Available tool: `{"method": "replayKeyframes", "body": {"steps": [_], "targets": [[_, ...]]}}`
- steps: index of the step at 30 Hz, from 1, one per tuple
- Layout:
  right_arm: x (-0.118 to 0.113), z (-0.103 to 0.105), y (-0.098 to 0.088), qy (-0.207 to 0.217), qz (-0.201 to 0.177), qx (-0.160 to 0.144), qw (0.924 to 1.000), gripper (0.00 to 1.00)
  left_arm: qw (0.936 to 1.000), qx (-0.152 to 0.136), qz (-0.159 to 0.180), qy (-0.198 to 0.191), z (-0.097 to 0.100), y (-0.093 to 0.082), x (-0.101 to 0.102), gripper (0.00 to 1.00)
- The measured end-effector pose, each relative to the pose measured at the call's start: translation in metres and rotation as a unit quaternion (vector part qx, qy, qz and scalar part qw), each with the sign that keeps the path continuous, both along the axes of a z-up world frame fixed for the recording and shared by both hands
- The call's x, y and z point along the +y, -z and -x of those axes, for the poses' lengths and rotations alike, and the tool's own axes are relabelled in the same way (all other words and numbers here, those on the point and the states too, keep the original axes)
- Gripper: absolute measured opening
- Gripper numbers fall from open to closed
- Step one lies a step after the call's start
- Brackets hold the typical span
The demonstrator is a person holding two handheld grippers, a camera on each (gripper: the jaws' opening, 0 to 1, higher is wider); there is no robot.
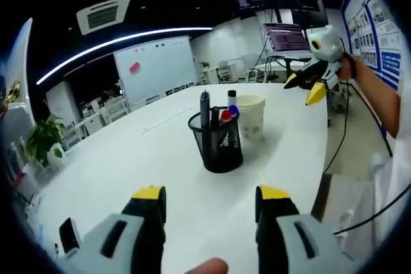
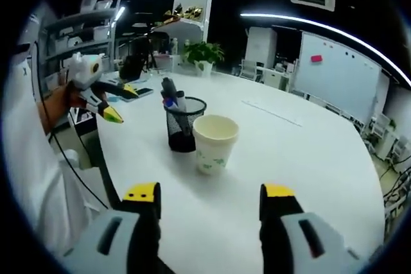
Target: Place the scattered laser pointers and whiteboard markers into the pen holder and stack the scattered paper cups together
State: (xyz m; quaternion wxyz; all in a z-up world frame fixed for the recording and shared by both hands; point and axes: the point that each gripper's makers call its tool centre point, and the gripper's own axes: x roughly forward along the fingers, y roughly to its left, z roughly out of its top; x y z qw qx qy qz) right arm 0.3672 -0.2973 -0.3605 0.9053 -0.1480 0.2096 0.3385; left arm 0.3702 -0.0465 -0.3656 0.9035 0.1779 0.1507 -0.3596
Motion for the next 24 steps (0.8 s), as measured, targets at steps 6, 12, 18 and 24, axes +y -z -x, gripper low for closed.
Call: {"method": "replayKeyframes", "body": {"steps": [6, 12, 18, 24], "targets": [[0.001, 0.004, -0.004, -0.003, 0.006, -0.009, 0.9999, 0.62, 1.0, 0.001, -0.002, -0.002, 0.001, -0.001, 0.003, 0.57], [0.005, 0.008, -0.006, -0.013, 0.005, -0.013, 0.9998, 0.63, 1.0, 0.007, -0.005, -0.004, 0.002, 0.002, 0.006, 0.57], [0.008, 0.014, -0.008, -0.02, 0.01, -0.01, 0.9997, 0.64, 0.9999, 0.006, -0.007, -0.007, 0.003, 0.0, 0.01, 0.57], [0.009, 0.016, -0.007, -0.025, 0.002, -0.004, 0.9997, 0.66, 0.9999, 0.002, -0.011, -0.006, 0.004, -0.002, 0.011, 0.57]]}}
